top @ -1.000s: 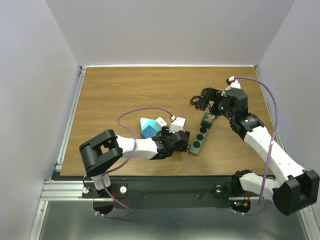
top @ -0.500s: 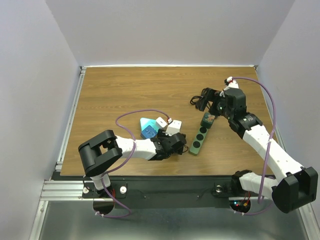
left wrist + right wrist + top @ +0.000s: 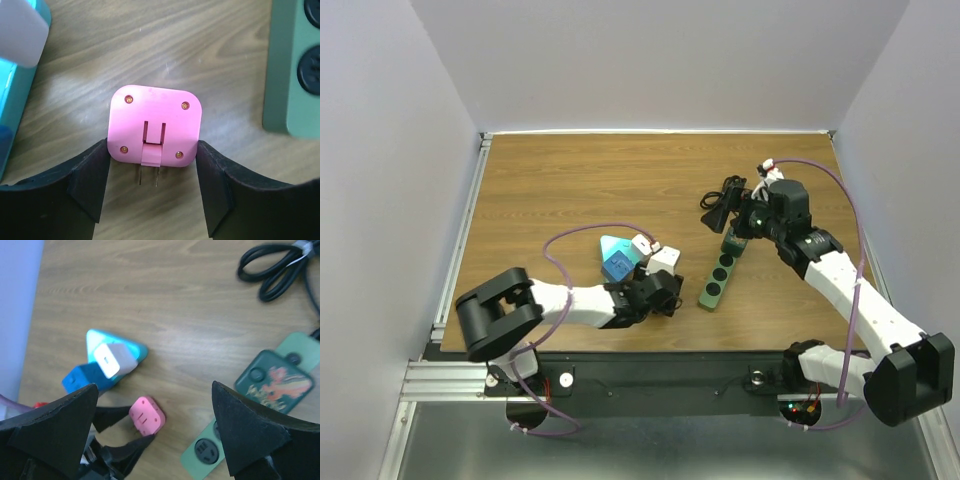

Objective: Insert the plug

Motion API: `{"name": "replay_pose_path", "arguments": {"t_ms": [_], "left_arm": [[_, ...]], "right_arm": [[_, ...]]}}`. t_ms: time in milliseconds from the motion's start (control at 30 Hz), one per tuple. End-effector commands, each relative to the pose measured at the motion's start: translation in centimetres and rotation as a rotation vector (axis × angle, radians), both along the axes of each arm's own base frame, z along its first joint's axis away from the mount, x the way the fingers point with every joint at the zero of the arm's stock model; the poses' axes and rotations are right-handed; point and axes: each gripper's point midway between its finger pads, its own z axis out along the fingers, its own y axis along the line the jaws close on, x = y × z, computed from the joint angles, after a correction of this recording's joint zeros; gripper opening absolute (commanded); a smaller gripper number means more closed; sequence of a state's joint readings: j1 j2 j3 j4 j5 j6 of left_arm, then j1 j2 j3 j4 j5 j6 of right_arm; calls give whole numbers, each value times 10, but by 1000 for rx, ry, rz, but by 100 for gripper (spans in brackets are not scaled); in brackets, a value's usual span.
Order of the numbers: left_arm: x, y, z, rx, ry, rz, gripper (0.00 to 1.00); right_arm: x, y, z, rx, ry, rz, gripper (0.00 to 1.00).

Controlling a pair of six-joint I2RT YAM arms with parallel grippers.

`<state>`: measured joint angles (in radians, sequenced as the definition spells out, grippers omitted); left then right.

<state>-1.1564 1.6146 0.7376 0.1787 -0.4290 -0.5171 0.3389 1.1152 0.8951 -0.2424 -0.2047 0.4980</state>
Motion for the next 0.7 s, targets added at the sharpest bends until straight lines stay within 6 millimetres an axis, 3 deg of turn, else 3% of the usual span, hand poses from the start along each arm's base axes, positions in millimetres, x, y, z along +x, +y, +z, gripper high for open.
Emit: {"name": "replay_pose_path", "arguments": {"t_ms": [0,67,167,200,400,667], "left_arm": [[-4,-15,59,-169,-101,-125,24],[-11,-17,84,-241,-148,-192,20],[-22,-19,103,-288,-194,-296,18],[-23,-20,120,-331,-228,-316,17],[-30,-22,155,-366,-316,-413,16],[-31,-29,167,-319,-362,-492,16]], "right_arm": [[-25,25,7,108,58,159,100],[-39,36,6,150,107,240,100],[-55,48,8,208,171,338,100],[-57,51,5,214,195,357,100],[-81,63,13,288,281,500,98],[-103,71,5,354,396,624,98]]}}
